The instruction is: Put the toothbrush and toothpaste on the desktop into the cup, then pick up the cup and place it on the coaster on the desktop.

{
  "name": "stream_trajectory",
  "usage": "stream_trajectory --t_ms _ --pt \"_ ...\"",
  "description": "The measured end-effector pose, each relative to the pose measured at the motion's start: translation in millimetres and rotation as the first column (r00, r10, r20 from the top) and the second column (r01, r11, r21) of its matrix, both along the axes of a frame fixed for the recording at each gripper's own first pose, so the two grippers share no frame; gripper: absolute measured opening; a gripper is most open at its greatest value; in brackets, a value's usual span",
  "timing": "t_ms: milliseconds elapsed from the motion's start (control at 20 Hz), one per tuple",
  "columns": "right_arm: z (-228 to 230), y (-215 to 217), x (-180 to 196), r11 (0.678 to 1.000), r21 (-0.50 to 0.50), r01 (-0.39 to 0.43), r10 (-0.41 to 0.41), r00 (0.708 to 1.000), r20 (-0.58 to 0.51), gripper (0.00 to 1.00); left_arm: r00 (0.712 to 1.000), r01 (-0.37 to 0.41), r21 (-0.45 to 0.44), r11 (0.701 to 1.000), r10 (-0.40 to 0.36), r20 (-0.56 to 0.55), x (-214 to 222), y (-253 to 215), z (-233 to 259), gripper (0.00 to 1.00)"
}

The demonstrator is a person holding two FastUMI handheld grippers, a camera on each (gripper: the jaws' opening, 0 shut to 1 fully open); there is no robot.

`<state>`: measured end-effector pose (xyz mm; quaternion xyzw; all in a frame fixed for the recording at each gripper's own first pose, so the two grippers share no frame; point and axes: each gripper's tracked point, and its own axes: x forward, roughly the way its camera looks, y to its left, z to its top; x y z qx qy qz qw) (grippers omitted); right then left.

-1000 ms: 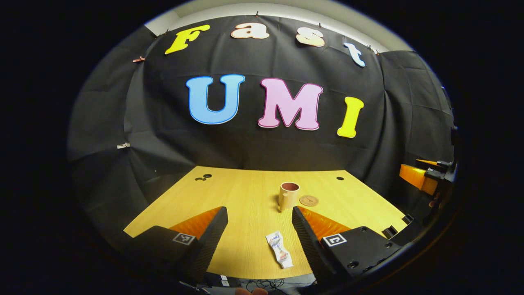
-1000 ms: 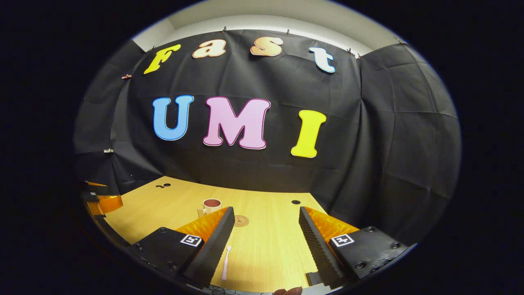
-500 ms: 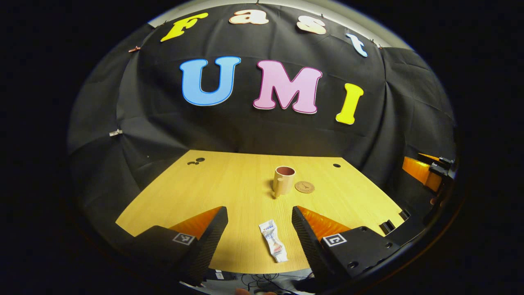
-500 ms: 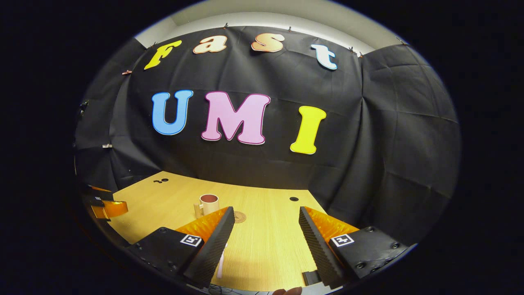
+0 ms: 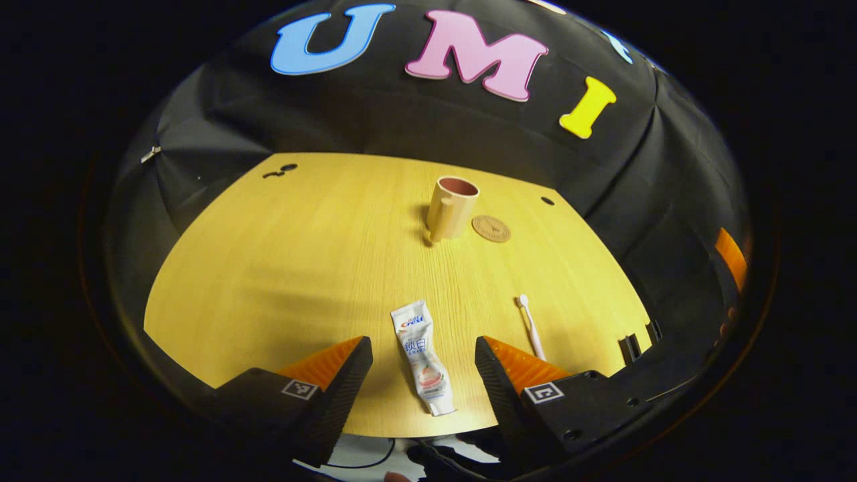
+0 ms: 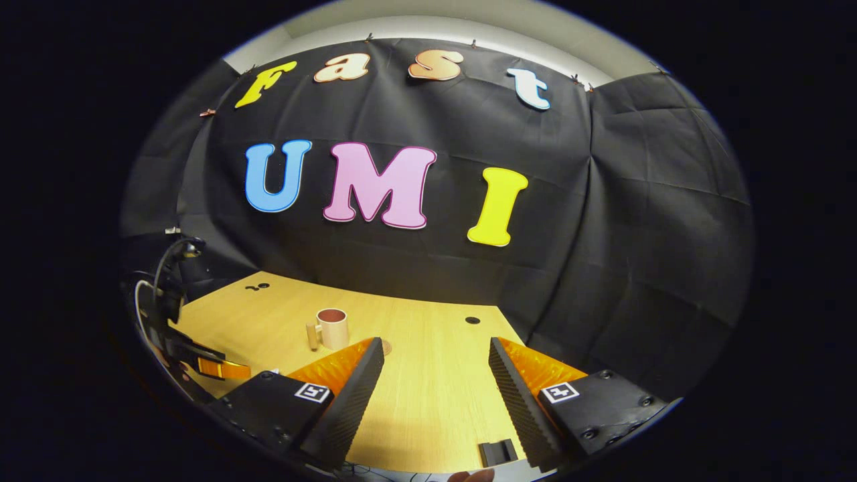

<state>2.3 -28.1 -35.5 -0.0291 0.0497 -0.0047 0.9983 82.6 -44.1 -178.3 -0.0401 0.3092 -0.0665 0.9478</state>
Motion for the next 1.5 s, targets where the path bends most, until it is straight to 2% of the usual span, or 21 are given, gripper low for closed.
stream_trajectory --t_ms 50,300,450,600,800,850,1100,1200,1250,1300,1400,1500 --pt "-0.7 -3.1 -0.6 1.0 -0.003 0.002 -0.002 1.0 -0.004 0.97 1.0 0.008 0.006 1.0 -0.008 -0.029 5.5 -0.9 -8.6 0.95" --pt "-11.7 -19.7 1.0 1.0 0.007 0.02 -0.02 0.999 -0.037 0.97 0.987 0.021 0.066 0.998 -0.01 -0.162 29.7 3.3 -43.6 0.89" --pt "-17.0 -28.6 4.0 0.999 0.013 0.033 -0.032 0.998 -0.054 0.97 0.971 0.015 0.086 0.996 0.006 -0.239 38.0 8.1 -62.7 0.84" --pt "-21.4 -35.9 5.7 0.999 0.022 0.044 -0.042 0.997 -0.064 0.97 0.956 0.008 0.093 0.996 0.02 -0.292 42.8 7.9 -73.1 0.75" --pt "-26.8 -40.6 6.8 0.998 0.034 0.051 -0.048 0.995 -0.082 0.97 0.93 0.018 0.089 0.996 0.016 -0.366 39.1 1.5 -83.6 0.7" --pt "-27.8 -40.9 7.2 0.998 0.036 0.051 -0.048 0.995 -0.085 0.97 0.93 0.02 0.109 0.994 0.021 -0.366 39.5 1.0 -85.7 0.6" --pt "-36.9 -33.9 8.2 0.998 0.053 0.034 -0.028 0.994 -0.11 0.97 0.925 0.065 0.241 0.968 0.033 -0.379 37.4 4.6 -88.4 0.36" --pt "-40.5 -28.7 8.5 0.998 0.058 0.022 -0.015 0.992 -0.122 0.97 0.915 0.051 0.232 0.971 0.048 -0.402 37.2 3.2 -88.6 0.33" --pt "-42.5 -25.2 8.5 0.998 0.062 0.013 -0.005 0.991 -0.13 0.97 0.911 0.042 0.22 0.975 0.053 -0.41 38.8 3.8 -88.9 0.37" --pt "-44.8 -20.7 8.5 0.998 0.068 0.005 0.005 0.99 -0.138 0.97 0.905 0.036 0.207 0.978 0.056 -0.422 39.9 3.7 -88.4 0.29" --pt "-53.0 -5.7 11.0 0.995 0.096 -0.023 0.04 0.983 -0.177 0.97 0.903 0.042 0.184 0.982 0.042 -0.429 45.1 3.6 -85.4 0.24" --pt "-69.3 10.9 15.6 0.99 0.137 -0.047 0.079 0.968 -0.24 0.97 0.912 0.05 0.18 0.982 0.028 -0.409 48.3 4.3 -82.8 0.23"
